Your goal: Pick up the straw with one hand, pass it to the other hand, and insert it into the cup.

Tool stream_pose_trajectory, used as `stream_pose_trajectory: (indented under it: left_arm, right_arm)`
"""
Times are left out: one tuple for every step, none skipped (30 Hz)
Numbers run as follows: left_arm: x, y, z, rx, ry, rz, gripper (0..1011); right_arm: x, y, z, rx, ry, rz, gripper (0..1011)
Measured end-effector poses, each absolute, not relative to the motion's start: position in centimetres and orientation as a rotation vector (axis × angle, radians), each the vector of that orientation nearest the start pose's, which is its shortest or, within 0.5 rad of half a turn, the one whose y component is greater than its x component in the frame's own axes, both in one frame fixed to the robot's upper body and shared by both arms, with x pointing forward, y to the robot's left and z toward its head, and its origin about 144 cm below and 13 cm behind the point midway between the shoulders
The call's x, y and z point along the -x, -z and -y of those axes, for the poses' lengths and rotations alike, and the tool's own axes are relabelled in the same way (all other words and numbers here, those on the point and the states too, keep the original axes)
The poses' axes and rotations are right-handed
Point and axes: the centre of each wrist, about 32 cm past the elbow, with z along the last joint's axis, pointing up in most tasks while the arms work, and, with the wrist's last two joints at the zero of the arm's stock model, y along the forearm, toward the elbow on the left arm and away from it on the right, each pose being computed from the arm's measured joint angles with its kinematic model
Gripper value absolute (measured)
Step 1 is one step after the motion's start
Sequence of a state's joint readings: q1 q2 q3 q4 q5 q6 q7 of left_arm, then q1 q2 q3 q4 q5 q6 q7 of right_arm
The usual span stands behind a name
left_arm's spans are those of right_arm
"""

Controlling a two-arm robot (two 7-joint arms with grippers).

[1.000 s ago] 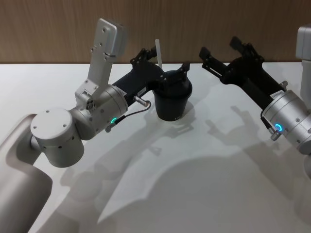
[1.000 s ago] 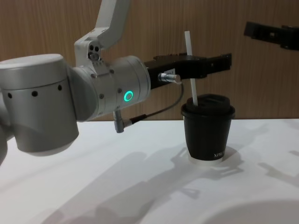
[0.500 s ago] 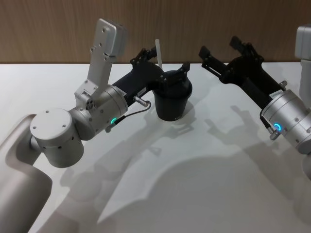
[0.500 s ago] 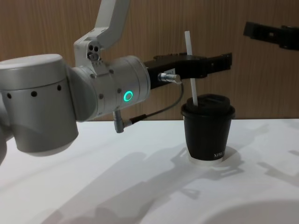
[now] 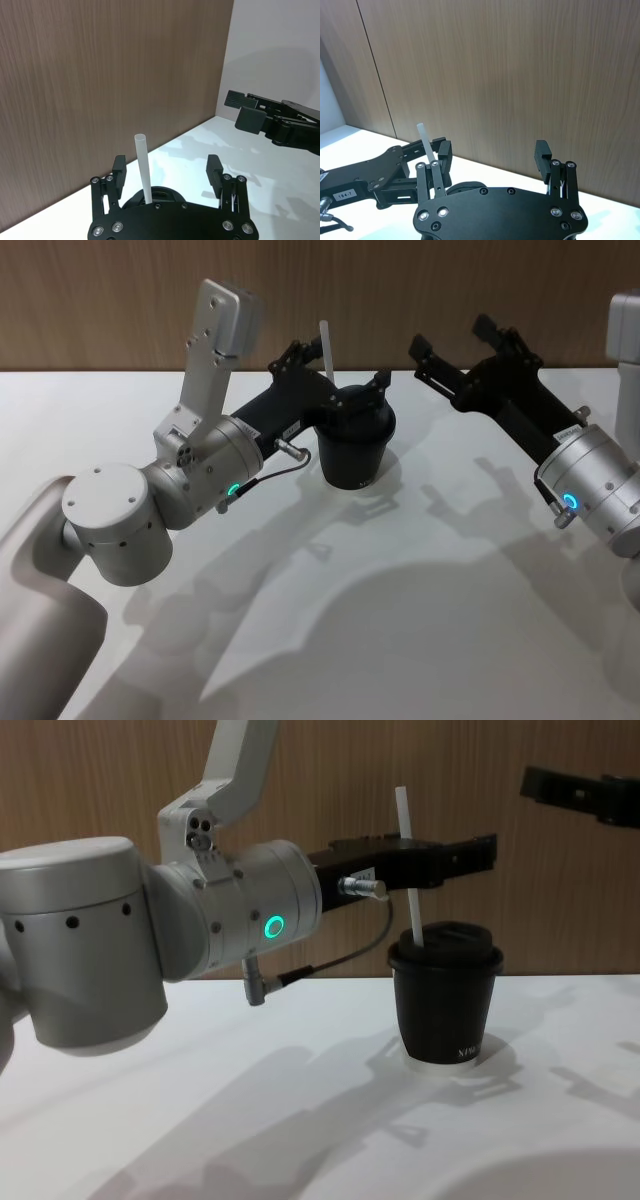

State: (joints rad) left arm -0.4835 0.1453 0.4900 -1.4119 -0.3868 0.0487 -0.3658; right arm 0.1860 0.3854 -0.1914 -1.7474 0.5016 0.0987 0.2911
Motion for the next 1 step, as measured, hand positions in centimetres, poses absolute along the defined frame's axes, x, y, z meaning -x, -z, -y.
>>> stream_pose_trajectory:
  left_arm:
    - [-55.45, -124.77, -12.72, 0.149, -0.735, 0.079, 1002]
  right_arm:
    - [-49.1, -125.53, 26.11, -0.182, 1.011, 0.077, 1001]
